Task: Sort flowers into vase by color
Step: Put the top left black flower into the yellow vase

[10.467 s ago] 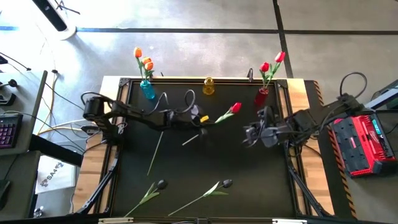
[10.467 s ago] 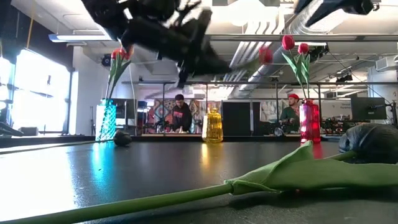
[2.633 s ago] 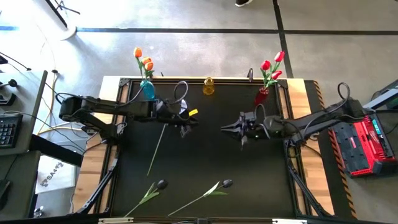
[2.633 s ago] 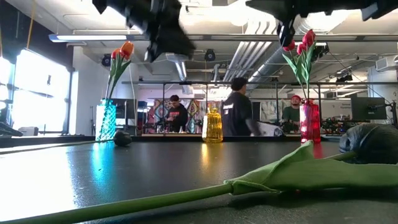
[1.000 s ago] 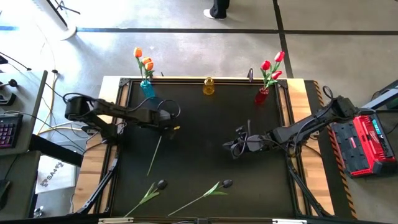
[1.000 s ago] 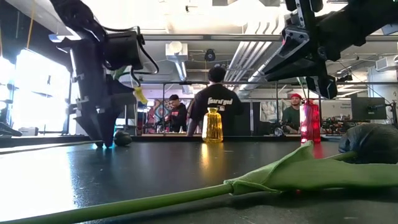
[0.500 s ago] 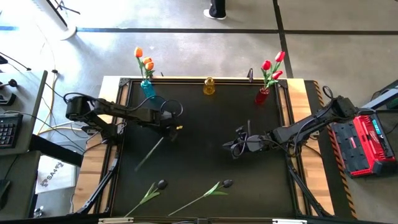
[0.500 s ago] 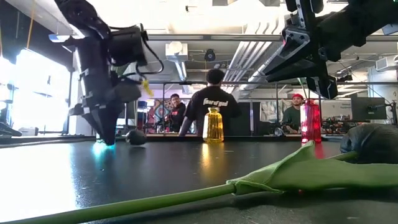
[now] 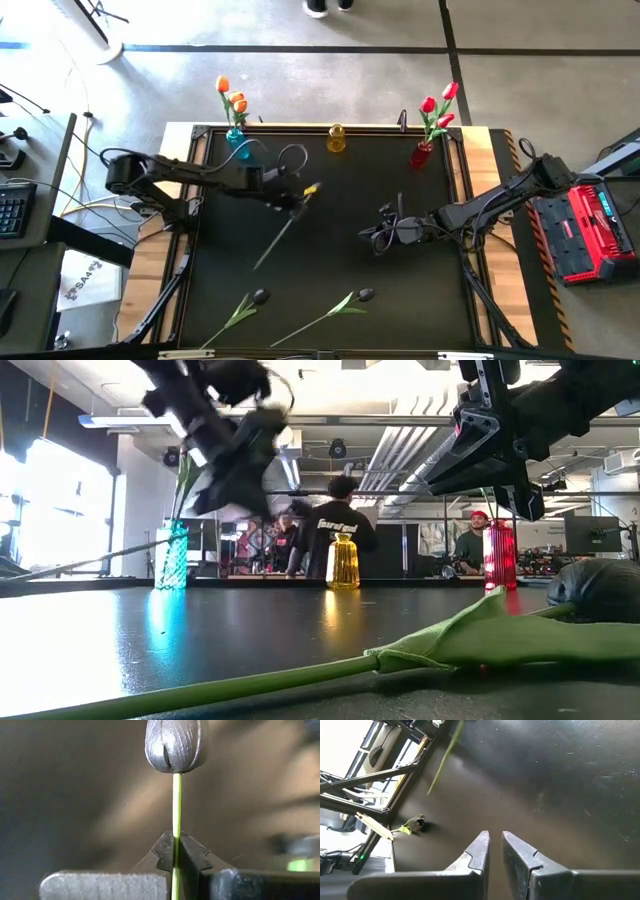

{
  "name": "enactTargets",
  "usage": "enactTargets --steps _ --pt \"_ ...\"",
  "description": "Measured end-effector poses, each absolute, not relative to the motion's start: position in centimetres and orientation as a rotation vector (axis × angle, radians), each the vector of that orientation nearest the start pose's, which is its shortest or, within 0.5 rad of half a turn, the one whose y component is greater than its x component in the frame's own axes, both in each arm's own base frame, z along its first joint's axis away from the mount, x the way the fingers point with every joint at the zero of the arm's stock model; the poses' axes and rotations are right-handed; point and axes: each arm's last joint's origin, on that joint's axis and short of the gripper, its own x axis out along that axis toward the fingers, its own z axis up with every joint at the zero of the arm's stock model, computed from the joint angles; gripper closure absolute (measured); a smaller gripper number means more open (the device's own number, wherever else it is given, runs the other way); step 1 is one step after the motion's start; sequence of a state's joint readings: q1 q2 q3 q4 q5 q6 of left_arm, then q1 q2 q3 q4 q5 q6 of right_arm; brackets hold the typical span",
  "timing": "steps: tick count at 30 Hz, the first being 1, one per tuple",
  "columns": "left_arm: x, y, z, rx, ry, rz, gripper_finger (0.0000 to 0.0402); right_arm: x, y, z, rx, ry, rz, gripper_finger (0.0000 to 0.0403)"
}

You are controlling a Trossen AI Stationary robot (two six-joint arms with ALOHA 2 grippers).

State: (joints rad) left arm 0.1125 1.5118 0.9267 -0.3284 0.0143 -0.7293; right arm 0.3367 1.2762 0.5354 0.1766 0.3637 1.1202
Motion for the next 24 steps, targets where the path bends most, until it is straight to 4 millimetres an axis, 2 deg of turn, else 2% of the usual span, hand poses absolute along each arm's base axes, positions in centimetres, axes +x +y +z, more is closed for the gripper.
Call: enactTargets --steps 4,9,15,21,24 --pt "31.7 4.5 23.4 -0.675 0.641 0.332 0.0401 23.4 7.1 18.4 0.907 0.452 -0.310 0.0364" --pt "32.6 6.9 26.3 -0.572 0.470 0.313 0.0401 23.5 7.2 18.6 0.916 0.436 -0.300 0.0364" --pt "33.1 9.5 28.9 -0.446 0.209 0.263 0.0401 23.6 7.1 18.7 0.943 0.413 -0.314 0.0364" --pt "33.2 10.1 31.0 -0.176 0.013 0.217 0.0401 23.6 7.4 19.0 1.007 0.350 -0.337 0.0364" --pt "33.4 10.7 31.3 -0.090 -0.038 0.218 0.0401 23.4 7.7 19.0 1.061 0.297 -0.404 0.0364"
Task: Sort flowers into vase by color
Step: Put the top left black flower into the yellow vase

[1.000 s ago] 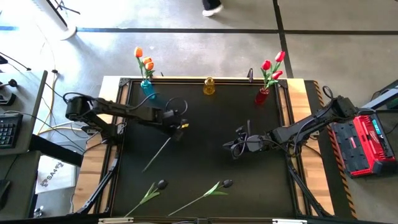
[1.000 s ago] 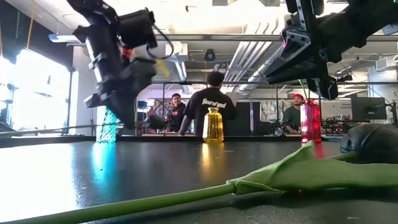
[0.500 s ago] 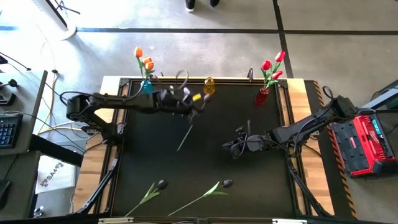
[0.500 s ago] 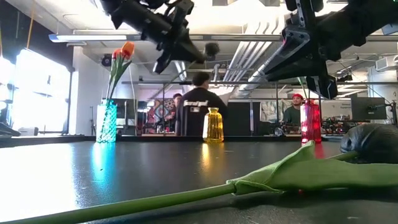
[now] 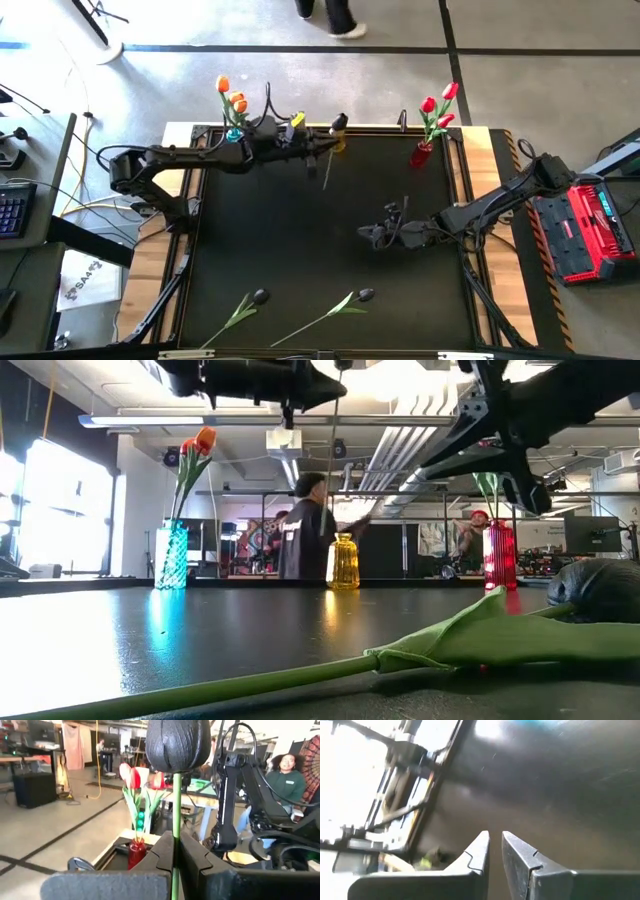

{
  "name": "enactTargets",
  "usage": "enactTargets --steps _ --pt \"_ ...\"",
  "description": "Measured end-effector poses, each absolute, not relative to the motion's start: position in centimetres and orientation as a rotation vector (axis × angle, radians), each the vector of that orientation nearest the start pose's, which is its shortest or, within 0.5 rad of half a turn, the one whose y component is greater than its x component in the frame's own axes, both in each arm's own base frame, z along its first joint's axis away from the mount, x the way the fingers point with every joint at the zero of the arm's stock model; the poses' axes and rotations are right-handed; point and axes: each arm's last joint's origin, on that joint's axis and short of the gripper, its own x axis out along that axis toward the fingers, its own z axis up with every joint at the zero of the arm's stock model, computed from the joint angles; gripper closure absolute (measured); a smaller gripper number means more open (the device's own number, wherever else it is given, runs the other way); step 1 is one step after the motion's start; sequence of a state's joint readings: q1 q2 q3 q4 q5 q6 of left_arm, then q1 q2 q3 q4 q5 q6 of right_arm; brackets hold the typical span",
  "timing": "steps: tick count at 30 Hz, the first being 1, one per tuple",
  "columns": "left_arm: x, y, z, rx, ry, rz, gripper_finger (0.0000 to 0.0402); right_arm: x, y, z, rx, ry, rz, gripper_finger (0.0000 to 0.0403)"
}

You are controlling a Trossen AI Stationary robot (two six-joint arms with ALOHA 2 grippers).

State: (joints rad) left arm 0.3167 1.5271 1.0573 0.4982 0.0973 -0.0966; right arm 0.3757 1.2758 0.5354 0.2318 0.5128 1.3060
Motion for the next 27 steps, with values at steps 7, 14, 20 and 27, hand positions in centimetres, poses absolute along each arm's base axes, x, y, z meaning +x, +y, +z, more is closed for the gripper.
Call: enactTargets --steps 7,14,20,27 --pt "34.5 13.2 29.4 -0.097 -0.100 0.168 0.0401 23.1 7.7 18.9 1.089 0.221 -0.500 0.0364" --pt "33.8 15.6 29.6 -0.077 -0.185 0.139 0.0401 23.3 7.0 18.9 1.089 0.203 -0.530 0.0364" --pt "32.6 17.9 29.6 -0.054 -0.182 0.182 0.0401 23.7 5.8 18.9 1.087 0.181 -0.571 0.0364" --pt "32.3 19.9 28.3 -0.014 -0.168 0.167 0.0401 24.0 5.1 19.1 1.104 0.170 -0.555 0.0364"
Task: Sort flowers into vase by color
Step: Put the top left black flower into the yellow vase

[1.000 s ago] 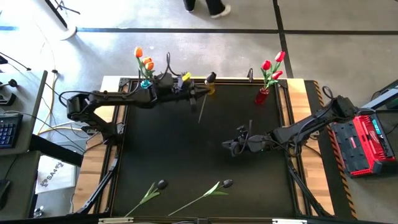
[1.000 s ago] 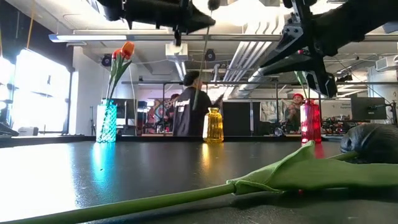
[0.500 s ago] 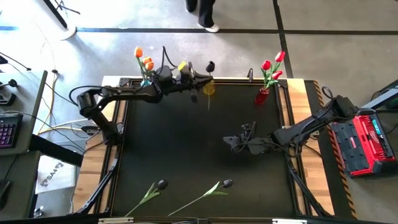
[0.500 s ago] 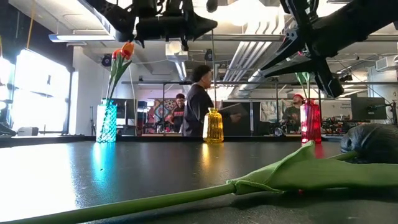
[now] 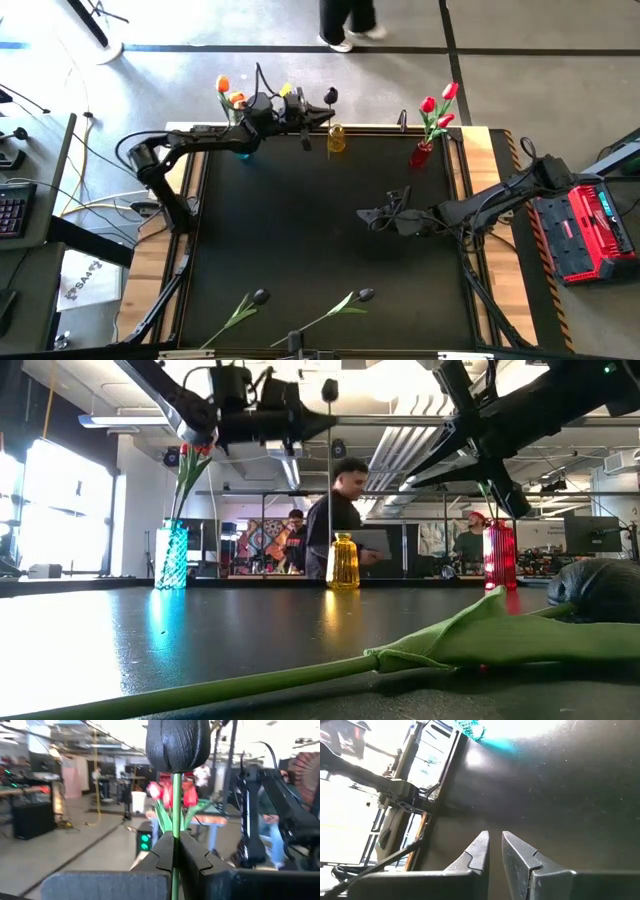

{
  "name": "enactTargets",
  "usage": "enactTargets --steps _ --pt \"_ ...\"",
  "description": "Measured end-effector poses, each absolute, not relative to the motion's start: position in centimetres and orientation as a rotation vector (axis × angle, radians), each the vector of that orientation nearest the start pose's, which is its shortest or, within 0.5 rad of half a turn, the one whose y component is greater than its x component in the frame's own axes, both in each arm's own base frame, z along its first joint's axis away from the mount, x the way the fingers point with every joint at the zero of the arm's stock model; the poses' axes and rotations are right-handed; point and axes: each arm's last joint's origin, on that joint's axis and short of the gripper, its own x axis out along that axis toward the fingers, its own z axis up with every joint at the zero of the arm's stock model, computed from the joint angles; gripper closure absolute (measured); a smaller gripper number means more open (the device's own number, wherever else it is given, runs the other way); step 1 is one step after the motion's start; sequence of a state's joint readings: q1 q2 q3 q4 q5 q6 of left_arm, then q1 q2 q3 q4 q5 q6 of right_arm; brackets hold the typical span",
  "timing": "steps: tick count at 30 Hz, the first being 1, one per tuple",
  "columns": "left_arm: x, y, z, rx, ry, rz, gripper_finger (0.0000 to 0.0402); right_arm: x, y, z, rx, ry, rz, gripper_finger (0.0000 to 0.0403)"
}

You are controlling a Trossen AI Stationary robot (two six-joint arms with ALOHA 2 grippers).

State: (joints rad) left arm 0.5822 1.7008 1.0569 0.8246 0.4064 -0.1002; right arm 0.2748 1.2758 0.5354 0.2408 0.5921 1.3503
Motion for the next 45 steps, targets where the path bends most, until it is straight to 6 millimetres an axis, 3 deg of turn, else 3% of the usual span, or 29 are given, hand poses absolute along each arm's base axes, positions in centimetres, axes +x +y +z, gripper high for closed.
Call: enactTargets --steps 3,11,23,31,39,45 --pt "32.8 20.2 27.2 -0.017 -0.157 0.138 0.0401 24.2 5.0 19.3 1.112 0.151 -0.548 0.0364" --pt "33.2 20.4 26.8 0.043 -0.246 0.133 0.0401 24.3 4.9 19.5 1.125 0.118 -0.545 0.0364" --pt "33.8 21.2 24.8 0.078 -0.242 0.159 0.0401 24.2 4.8 19.6 1.112 0.071 -0.584 0.0364" --pt "34.1 22.2 27.7 0.142 -0.327 0.217 0.0401 24.3 4.8 19.7 1.122 0.066 -0.571 0.0364" --pt "34.8 23.4 30.1 0.206 -0.288 0.244 0.0401 24.3 4.9 19.8 1.129 0.058 -0.561 0.0364" --pt "34.9 24.1 30.2 0.230 -0.230 0.262 0.0401 24.3 4.9 19.9 1.127 0.058 -0.560 0.0364"
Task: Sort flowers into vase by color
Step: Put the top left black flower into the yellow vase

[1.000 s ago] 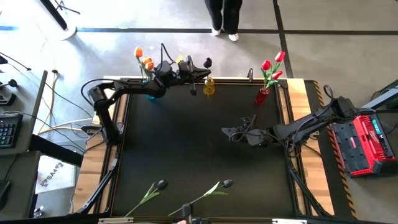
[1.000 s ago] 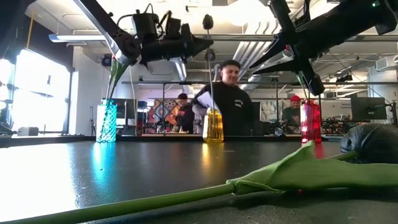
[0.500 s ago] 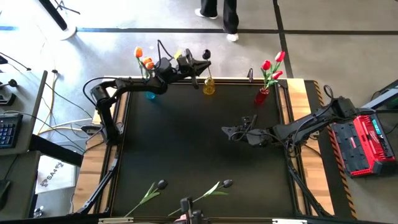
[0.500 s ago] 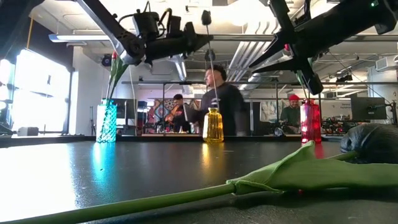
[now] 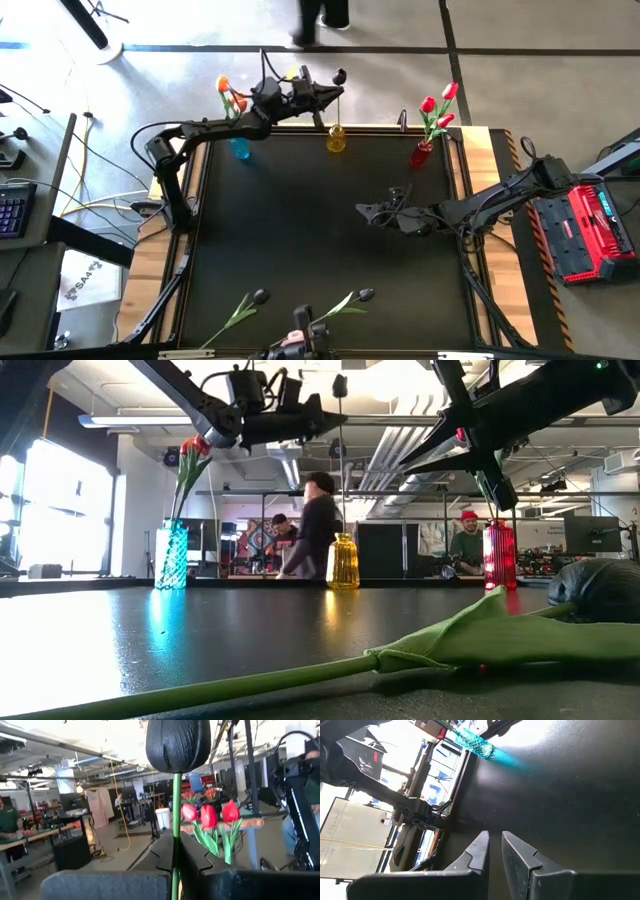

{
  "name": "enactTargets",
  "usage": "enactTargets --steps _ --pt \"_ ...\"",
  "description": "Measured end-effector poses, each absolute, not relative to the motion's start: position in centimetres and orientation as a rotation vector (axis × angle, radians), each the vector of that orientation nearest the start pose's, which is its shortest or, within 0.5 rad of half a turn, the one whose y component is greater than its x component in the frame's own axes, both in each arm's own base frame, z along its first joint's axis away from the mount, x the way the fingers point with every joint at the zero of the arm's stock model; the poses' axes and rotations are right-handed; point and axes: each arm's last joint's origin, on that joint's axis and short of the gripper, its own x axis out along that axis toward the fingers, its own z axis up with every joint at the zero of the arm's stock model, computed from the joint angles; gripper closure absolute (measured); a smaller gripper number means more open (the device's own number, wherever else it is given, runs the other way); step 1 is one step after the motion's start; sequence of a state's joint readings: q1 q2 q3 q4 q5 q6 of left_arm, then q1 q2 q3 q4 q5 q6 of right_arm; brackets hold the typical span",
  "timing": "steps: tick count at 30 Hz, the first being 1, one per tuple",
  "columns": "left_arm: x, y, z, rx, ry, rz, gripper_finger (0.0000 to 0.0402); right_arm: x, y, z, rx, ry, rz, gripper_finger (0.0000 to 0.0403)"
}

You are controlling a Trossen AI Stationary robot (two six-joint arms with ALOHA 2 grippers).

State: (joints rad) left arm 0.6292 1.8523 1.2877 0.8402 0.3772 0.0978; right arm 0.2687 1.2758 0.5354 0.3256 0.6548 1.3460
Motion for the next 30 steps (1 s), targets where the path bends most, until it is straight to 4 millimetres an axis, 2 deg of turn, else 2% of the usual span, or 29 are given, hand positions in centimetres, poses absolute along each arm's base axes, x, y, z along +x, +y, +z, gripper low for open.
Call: enactTargets --steps 8,12,16,24,30 --pt "34.9 24.8 28.3 0.144 -0.070 0.285 0.0401 24.3 4.8 19.8 1.114 0.064 -0.562 0.0364" --pt "34.9 25.1 27.3 0.059 0.028 0.387 0.0389 24.3 4.8 19.8 1.120 0.068 -0.561 0.0363" --pt "34.8 25.2 26.6 -0.002 0.085 0.435 0.0356 24.3 4.8 19.6 1.106 0.097 -0.562 0.0354" --pt "34.9 25.1 26.2 -0.049 0.159 0.436 0.0262 23.9 5.3 19.0 1.146 0.144 -0.588 0.0338" --pt "36.1 23.8 27.4 -0.039 0.237 0.391 0.0215 23.5 6.1 18.6 1.159 0.217 -0.569 0.0338"
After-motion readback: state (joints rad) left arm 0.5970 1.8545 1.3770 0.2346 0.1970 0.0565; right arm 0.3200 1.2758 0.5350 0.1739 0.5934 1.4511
